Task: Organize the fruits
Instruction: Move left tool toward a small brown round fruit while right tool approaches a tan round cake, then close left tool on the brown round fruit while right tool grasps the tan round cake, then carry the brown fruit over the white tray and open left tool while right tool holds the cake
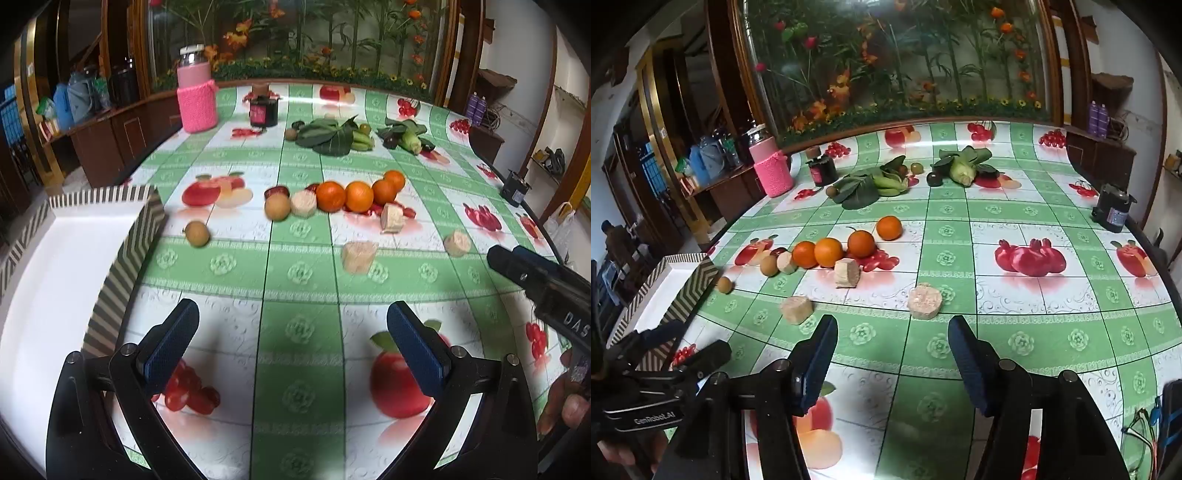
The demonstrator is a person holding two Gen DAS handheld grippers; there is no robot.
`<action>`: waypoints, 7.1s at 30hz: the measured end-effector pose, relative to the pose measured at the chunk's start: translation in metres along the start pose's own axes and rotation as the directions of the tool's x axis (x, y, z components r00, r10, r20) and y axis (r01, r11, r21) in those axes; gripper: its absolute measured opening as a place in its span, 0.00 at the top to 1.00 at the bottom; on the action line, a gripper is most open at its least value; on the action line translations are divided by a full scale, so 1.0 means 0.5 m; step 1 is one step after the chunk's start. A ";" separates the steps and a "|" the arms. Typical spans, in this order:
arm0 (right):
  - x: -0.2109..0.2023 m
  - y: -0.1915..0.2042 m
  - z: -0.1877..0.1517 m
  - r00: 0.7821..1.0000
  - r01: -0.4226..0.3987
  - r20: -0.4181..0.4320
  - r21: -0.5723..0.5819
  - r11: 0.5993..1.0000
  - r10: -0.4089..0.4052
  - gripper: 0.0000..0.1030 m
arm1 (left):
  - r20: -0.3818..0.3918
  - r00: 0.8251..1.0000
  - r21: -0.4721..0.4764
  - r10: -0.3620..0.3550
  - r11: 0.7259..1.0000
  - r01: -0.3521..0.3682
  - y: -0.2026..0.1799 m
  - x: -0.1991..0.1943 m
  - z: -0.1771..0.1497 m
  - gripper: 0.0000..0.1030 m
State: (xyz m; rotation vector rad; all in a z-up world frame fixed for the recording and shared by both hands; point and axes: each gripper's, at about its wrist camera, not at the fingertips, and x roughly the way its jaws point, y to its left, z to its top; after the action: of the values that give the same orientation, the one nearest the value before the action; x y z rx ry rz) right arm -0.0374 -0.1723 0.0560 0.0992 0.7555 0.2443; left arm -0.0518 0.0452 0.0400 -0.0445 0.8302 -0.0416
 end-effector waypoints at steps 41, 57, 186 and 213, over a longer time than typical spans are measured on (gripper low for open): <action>0.031 0.095 -0.012 0.987 -0.157 -0.058 -0.106 0.982 0.152 0.40 | -0.056 0.998 -0.109 0.029 0.993 -0.035 0.125 -0.005 -0.016 0.02; 0.157 0.143 0.020 0.964 -0.218 -0.195 -0.206 0.954 0.179 0.43 | -0.110 0.994 -0.120 0.011 0.993 -0.024 0.131 0.072 0.054 0.02; 0.135 0.231 0.027 0.888 -0.445 -0.218 -0.183 0.877 0.405 0.70 | -0.028 0.998 -0.224 0.048 0.973 -0.053 0.284 -0.038 -0.001 0.77; 0.184 0.309 0.038 0.878 -0.461 -0.269 -0.255 0.850 0.395 0.70 | -0.012 0.998 -0.146 -0.059 0.988 0.056 0.226 -0.104 -0.014 0.77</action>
State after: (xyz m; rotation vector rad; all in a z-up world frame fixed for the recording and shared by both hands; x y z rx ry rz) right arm 0.0116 0.0007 0.0357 -0.0621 0.8884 0.8140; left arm -0.0899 0.1609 0.0670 -0.2056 0.8474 -0.0359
